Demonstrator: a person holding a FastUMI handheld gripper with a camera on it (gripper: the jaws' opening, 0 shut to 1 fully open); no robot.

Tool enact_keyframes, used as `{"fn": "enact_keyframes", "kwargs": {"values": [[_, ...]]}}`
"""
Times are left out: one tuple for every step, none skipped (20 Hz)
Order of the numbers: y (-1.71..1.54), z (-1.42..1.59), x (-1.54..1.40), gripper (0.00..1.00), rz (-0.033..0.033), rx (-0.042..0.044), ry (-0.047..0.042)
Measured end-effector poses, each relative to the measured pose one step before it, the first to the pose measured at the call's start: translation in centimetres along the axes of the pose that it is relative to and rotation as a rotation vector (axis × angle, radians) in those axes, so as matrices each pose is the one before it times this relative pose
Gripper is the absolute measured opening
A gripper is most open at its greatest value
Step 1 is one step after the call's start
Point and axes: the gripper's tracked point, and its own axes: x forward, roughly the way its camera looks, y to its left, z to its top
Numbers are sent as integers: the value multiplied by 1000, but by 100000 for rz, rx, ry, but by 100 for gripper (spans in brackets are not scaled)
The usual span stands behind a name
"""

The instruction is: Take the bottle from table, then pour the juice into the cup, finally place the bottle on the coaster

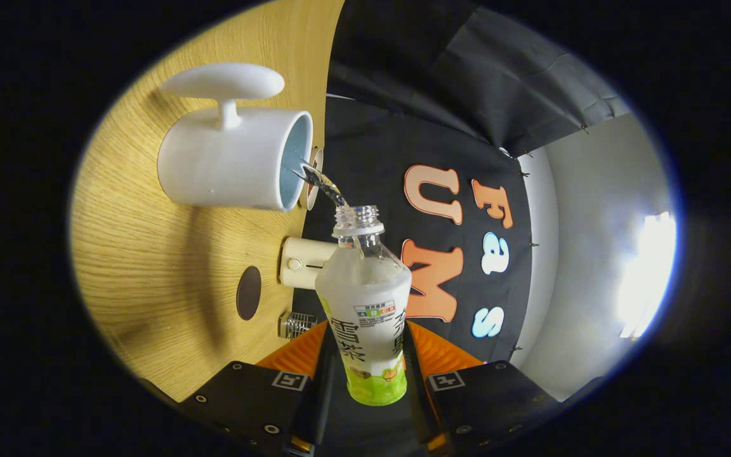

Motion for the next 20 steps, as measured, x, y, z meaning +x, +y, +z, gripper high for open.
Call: {"fn": "enact_keyframes", "kwargs": {"values": [[-46, -113, -20, 54, 17, -758, -65], [-113, -69, 31, 54, -122, -796, -98], [-155, 4, 117, 54, -254, -659, -85], [-94, -100, 90, 54, -93, -607, 12], [-46, 20, -54, 54, -254, -534, -10], [-59, -78, 165, 54, -401, -620, 66], [-71, -22, 50, 54, -169, -546, -64], [-34, -71, 15, 54, -292, -429, -22], [-50, -3, 55, 54, -80, -425, -123], [-65, 13, 55, 54, -271, -466, -187], [-41, 84, -19, 54, -107, -652, -339], [-46, 102, 88, 54, -176, -767, -523], [-78, 54, 26, 54, -7, -850, -383], [-83, -71, 143, 54, -55, -538, -303], [-30, 18, 67, 54, -129, -378, -265], [-41, 75, 104, 54, -324, -311, -370], [-30, 36, 17, 54, -256, -483, -397], [-68, 4, 12, 54, -354, -893, -574], [-110, 144, 28, 54, -607, -1269, -599], [-71, -18, 86, 54, -156, -805, -253]]}}
